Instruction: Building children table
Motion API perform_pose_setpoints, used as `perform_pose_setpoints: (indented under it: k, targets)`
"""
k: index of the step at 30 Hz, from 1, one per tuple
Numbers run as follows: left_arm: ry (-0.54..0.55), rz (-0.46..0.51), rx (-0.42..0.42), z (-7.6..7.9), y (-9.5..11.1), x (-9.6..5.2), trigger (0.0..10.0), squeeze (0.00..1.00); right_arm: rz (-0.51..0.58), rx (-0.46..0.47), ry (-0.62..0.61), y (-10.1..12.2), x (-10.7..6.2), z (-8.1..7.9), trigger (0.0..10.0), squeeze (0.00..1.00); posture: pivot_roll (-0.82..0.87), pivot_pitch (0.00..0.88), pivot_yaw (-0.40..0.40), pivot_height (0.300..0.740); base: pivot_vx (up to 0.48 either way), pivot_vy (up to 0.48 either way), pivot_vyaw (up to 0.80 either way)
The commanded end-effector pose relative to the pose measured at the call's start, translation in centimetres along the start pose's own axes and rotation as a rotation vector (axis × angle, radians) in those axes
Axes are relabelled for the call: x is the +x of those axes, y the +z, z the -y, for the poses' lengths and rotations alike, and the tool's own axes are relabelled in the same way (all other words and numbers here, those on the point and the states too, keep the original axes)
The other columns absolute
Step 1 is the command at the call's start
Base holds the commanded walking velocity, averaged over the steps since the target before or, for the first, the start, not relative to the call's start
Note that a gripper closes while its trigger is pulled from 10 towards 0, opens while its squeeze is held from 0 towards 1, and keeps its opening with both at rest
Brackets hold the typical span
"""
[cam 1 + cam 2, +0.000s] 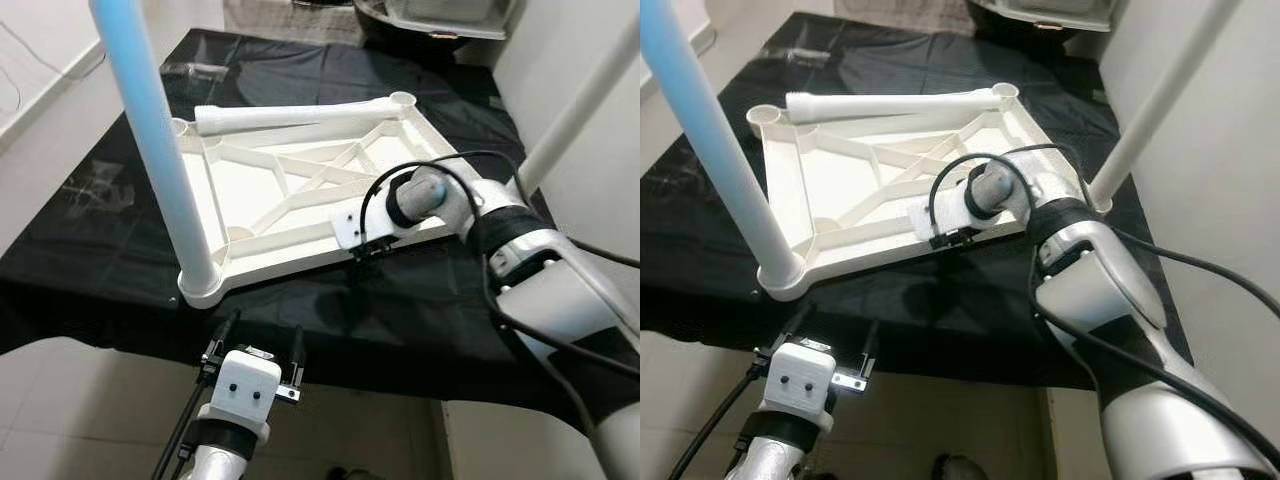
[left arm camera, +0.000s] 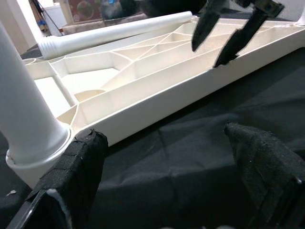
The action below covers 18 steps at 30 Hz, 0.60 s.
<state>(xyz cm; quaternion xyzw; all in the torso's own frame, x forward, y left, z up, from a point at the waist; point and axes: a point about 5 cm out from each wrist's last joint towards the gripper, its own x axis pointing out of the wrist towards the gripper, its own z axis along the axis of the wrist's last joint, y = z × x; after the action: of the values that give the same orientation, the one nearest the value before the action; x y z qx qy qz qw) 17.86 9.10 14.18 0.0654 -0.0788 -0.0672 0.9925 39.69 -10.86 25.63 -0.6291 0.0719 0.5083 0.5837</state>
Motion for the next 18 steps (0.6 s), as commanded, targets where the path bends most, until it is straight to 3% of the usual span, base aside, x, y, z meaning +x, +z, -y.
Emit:
perform_pose_setpoints:
  k: [1, 7, 8, 9, 10, 11, 12, 14, 17, 18]
  targets:
    - [-0.033, -0.017, -0.024, 0.6, -0.4, -0.3, 10.0, 0.0, 0.045, 0.031, -0.012, -0.4, -1.2, 0.3, 10.0, 0.0, -0.02, 0.071, -0.057, 0.74, 0.0, 0.0, 0.0]
    - [-0.049, -0.028, -0.011, 0.0, -1.0, -0.1, 10.0, 0.0, 0.072, 0.095, -0.01, -1.7, -2.5, -0.1, 10.0, 0.0, -0.02, 0.059, -0.047, 0.74, 0.0, 0.0, 0.0]
    - [-0.049, -0.028, -0.002, -0.2, -1.1, 0.1, 10.0, 0.0, 0.136, 0.231, -0.071, -2.0, -2.8, 0.1, 10.0, 0.0, -0.02, 0.047, -0.043, 0.74, 0.0, 0.0, 0.0]
    - [-0.049, -0.028, -0.002, -0.2, -1.1, 0.1, 10.0, 0.0, 0.136, 0.231, -0.071, -2.0, -2.8, 0.1, 10.0, 0.0, -0.02, 0.047, -0.043, 0.74, 0.0, 0.0, 0.0]
    - [-0.05, -0.029, 0.004, -0.3, -1.2, 0.2, 10.0, 0.0, 0.191, 0.333, -0.11, -2.3, -3.0, 0.2, 10.0, 0.0, -0.02, 0.047, -0.043, 0.74, 0.0, 0.0, 0.0]
    - [-0.05, -0.029, 0.004, -0.3, -1.2, 0.2, 10.0, 0.0, 0.191, 0.333, -0.11, -2.3, -3.0, 0.2, 10.0, 0.0, -0.02, 0.047, -0.043, 0.74, 0.0, 0.0, 0.0]
    - [-0.048, -0.031, 0.006, -0.5, -1.3, 0.3, 10.0, 0.0, 0.329, 0.452, -0.213, -2.2, -3.2, 0.6, 10.0, 0.0, -0.02, 0.042, -0.034, 0.74, 0.0, 0.0, 0.0]
    - [-0.048, -0.031, 0.006, -0.5, -1.3, 0.3, 10.0, 0.0, 0.329, 0.452, -0.213, -2.2, -3.2, 0.6, 10.0, 0.0, -0.02, 0.042, -0.034, 0.74, 0.0, 0.0, 0.0]
    - [-0.008, -0.052, -0.009, -1.3, -1.6, 0.6, 10.0, 0.0, 0.612, 0.949, -0.6, -3.5, -2.6, 1.0, 10.0, 0.0, -0.01, 0.032, -0.015, 0.74, 0.0, 0.0, 0.0]
    - [-0.008, -0.052, -0.009, -1.3, -1.6, 0.6, 10.0, 0.0, 0.612, 0.949, -0.6, -3.5, -2.6, 1.0, 10.0, 0.0, -0.01, 0.032, -0.015, 0.74, 0.0, 0.0, 0.0]
